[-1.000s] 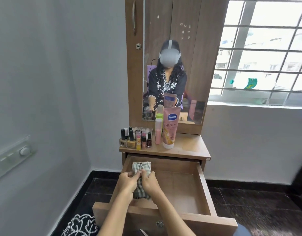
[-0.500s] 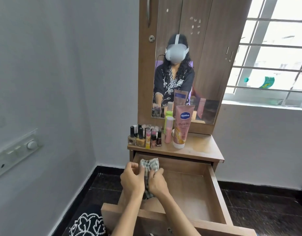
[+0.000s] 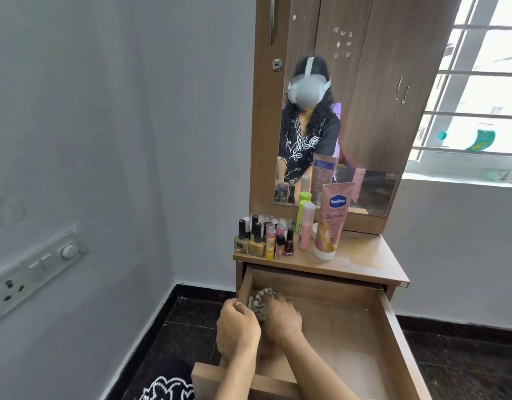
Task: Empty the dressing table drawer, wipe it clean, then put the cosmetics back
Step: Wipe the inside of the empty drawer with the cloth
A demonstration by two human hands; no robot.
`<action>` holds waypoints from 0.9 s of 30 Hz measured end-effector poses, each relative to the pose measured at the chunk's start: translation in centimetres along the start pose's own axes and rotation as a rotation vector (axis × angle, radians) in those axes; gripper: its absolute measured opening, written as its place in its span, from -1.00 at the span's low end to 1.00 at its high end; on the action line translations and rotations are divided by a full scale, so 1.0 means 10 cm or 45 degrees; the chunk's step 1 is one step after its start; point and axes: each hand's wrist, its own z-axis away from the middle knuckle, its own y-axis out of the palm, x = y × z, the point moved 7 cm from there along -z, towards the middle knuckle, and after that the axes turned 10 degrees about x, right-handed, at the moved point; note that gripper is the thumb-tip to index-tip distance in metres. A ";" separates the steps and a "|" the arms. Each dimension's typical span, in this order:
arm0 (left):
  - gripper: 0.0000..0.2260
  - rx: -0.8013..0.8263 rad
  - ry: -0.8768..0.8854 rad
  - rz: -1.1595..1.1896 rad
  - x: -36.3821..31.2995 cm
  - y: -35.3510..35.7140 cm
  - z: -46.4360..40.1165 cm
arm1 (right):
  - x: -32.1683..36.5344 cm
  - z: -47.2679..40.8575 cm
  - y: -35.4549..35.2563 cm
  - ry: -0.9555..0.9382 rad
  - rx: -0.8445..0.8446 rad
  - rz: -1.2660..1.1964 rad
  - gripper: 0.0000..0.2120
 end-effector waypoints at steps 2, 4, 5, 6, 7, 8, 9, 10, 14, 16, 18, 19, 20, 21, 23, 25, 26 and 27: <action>-0.71 -0.003 -0.016 0.023 0.00 -0.02 0.01 | 0.00 -0.02 0.03 -0.001 -0.006 0.015 -0.68; -0.70 0.000 -0.033 0.041 0.00 -0.03 0.02 | -0.02 -0.03 0.04 0.027 -0.006 0.045 -0.66; -0.70 0.000 -0.043 0.045 0.00 -0.03 0.03 | -0.05 -0.03 0.05 0.061 0.009 0.062 -0.65; -0.70 0.003 -0.054 0.047 0.01 -0.04 0.04 | -0.09 -0.03 0.05 0.106 0.023 0.082 -0.65; -0.70 0.007 -0.064 0.050 0.02 -0.04 0.04 | -0.12 -0.03 0.06 0.148 0.033 0.106 -0.63; -0.70 0.010 -0.070 0.055 0.03 -0.03 0.03 | -0.14 -0.04 0.07 0.180 0.039 0.125 -0.60; -0.70 0.010 -0.072 0.061 0.03 -0.03 0.03 | -0.14 -0.04 0.06 0.202 0.037 0.136 -0.57; -0.70 0.008 -0.073 0.067 0.04 -0.03 0.03 | -0.14 -0.05 0.05 0.216 0.029 0.135 -0.56; -0.71 0.000 -0.082 0.087 0.05 -0.04 0.03 | -0.07 -0.14 -0.04 0.190 -0.039 0.162 -0.64; -0.70 0.003 -0.088 0.084 0.06 -0.03 0.03 | -0.03 -0.20 -0.05 0.114 -0.061 0.165 -0.65; -0.70 0.002 -0.088 0.085 0.07 -0.03 0.03 | 0.03 -0.27 -0.01 -0.030 -0.030 0.175 -0.60; -0.70 -0.004 -0.085 0.083 0.06 -0.03 0.03 | 0.07 -0.30 0.00 -0.111 -0.005 0.212 -0.57; -0.70 -0.009 -0.083 0.080 0.05 -0.03 0.04 | 0.10 -0.31 0.01 -0.184 0.019 0.264 -0.55; -0.70 -0.011 -0.080 0.079 0.05 -0.04 0.04 | 0.11 -0.30 0.00 -0.256 0.042 0.321 -0.55; -0.70 -0.006 -0.079 0.076 0.05 -0.04 0.04 | 0.08 -0.21 -0.04 -0.426 0.076 0.415 -0.56; -0.70 0.000 -0.081 0.070 0.06 -0.05 0.05 | -0.03 -0.09 -0.05 -0.563 0.093 0.464 -0.59; -0.70 0.002 -0.080 0.069 0.06 -0.05 0.05 | -0.11 -0.04 -0.05 -0.586 0.078 0.483 -0.61; -0.70 0.002 -0.080 0.070 0.07 -0.05 0.05 | -0.18 -0.01 -0.06 -0.571 0.043 0.507 -0.61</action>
